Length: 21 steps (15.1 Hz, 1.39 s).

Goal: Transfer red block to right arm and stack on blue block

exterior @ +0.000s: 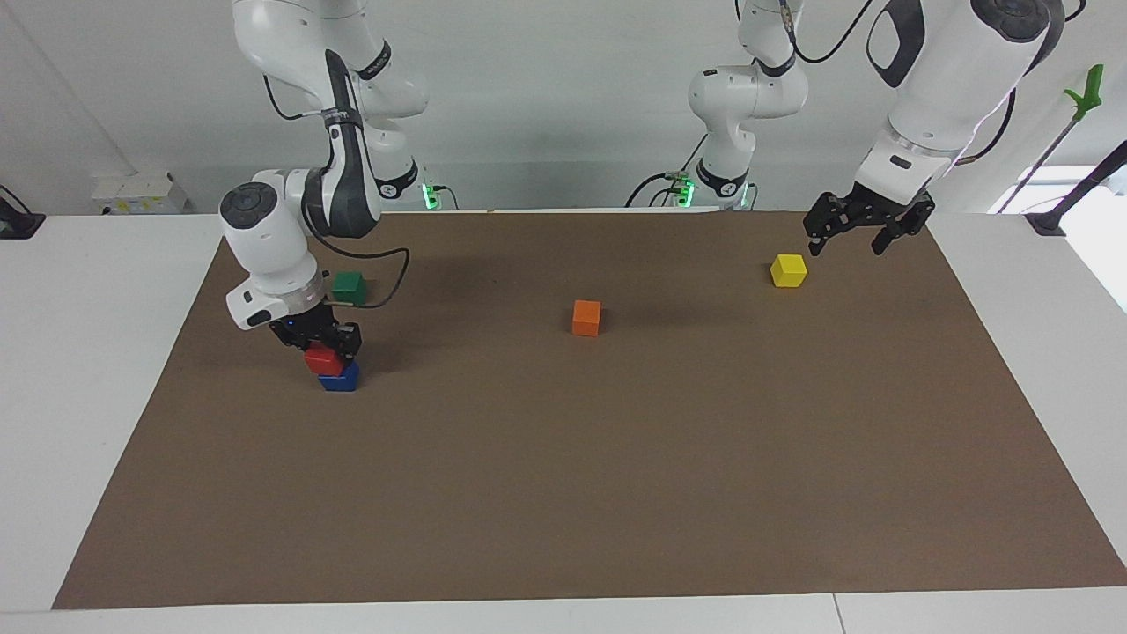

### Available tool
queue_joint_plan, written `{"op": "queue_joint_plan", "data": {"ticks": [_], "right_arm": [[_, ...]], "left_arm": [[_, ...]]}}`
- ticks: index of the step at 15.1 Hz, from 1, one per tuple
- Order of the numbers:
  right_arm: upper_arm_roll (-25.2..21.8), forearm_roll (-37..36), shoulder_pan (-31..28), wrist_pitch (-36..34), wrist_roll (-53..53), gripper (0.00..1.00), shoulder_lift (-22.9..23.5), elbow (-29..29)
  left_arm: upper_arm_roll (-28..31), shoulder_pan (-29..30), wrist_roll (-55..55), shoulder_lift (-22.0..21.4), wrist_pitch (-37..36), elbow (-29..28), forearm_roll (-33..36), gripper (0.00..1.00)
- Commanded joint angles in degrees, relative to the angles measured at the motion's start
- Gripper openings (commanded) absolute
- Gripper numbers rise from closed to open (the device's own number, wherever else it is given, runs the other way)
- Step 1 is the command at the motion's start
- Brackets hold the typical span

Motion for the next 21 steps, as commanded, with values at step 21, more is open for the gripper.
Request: {"op": "queue_joint_plan", "data": {"ticks": [21], "right_arm": [[0.45, -0.33, -2.30, -51.11, -21.37, 1.00, -6.41, 31.84]], "left_arm": [[0.10, 0.18, 0.52, -0.85, -0.83, -0.54, 0.74, 1.00]]}}
